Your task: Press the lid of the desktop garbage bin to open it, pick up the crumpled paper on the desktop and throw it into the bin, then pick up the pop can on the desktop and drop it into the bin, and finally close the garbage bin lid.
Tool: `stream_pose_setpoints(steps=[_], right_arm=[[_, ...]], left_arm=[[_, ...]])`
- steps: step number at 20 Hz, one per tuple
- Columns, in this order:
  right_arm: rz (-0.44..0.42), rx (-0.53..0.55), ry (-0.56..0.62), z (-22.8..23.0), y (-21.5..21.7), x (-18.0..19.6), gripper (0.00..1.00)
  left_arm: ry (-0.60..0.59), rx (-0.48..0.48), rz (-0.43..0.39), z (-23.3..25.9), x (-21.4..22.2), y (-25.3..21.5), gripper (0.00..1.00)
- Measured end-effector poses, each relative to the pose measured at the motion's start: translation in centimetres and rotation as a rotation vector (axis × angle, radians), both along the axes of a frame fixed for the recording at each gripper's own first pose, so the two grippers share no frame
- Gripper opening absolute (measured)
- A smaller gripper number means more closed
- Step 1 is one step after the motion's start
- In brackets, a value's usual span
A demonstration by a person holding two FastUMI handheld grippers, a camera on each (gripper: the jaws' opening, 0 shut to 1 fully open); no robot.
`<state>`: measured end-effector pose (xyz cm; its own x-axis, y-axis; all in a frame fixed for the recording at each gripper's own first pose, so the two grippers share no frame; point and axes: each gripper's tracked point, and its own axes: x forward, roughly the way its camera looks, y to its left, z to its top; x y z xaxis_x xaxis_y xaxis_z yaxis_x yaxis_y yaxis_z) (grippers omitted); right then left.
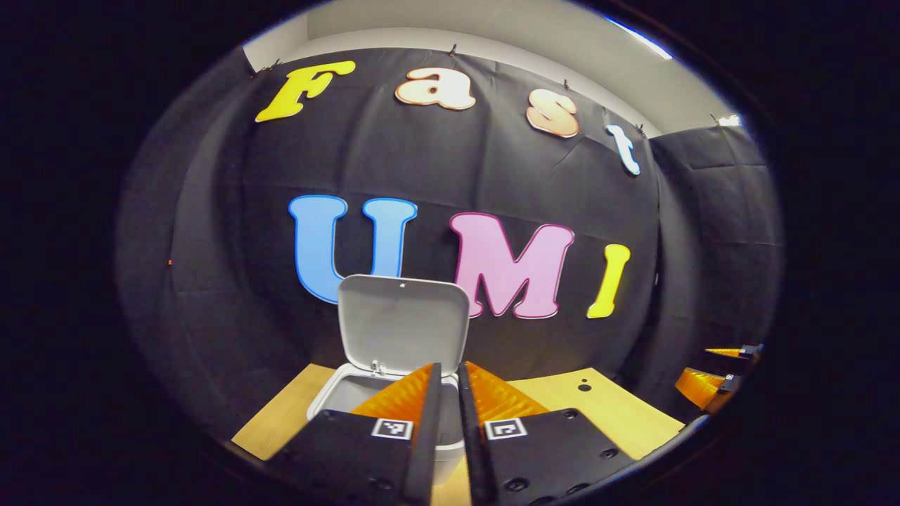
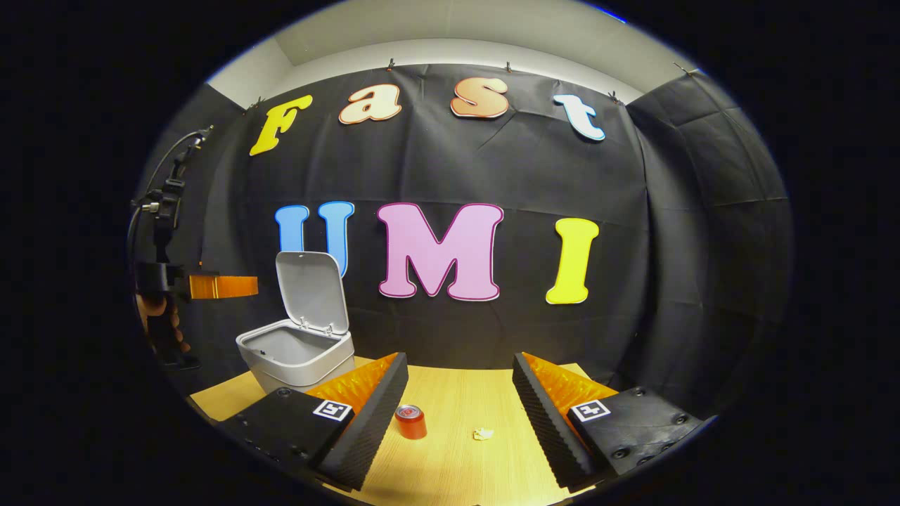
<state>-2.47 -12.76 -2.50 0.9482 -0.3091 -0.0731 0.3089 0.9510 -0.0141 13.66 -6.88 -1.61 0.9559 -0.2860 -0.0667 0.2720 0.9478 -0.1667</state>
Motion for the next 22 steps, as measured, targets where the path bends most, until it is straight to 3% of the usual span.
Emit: stream_pose_setpoints(steps=[3,10,13,18,22], right_arm=[[0.002,0.001,0.064,-1.4,0.3,-0.2,0.96],[-0.002,0.001,0.210,-5.0,-0.4,0.4,0.96],[-0.005,0.005,0.291,-7.0,-1.5,1.8,0.96],[-0.001,0.063,0.433,-12.2,-3.4,4.7,0.97],[0.052,0.138,0.581,-17.9,-4.5,6.8,0.97]], left_arm=[[-0.021,0.028,-0.006,0.0,-1.6,-0.2,0.98],[-0.016,0.021,-0.020,-0.5,-5.3,-1.5,0.95],[0.045,0.012,-0.039,-2.6,-6.4,-1.6,0.95],[0.100,0.036,-0.064,-5.2,-8.5,-1.2,0.95],[0.130,0.036,-0.048,-6.2,-9.6,-0.2,0.95]])
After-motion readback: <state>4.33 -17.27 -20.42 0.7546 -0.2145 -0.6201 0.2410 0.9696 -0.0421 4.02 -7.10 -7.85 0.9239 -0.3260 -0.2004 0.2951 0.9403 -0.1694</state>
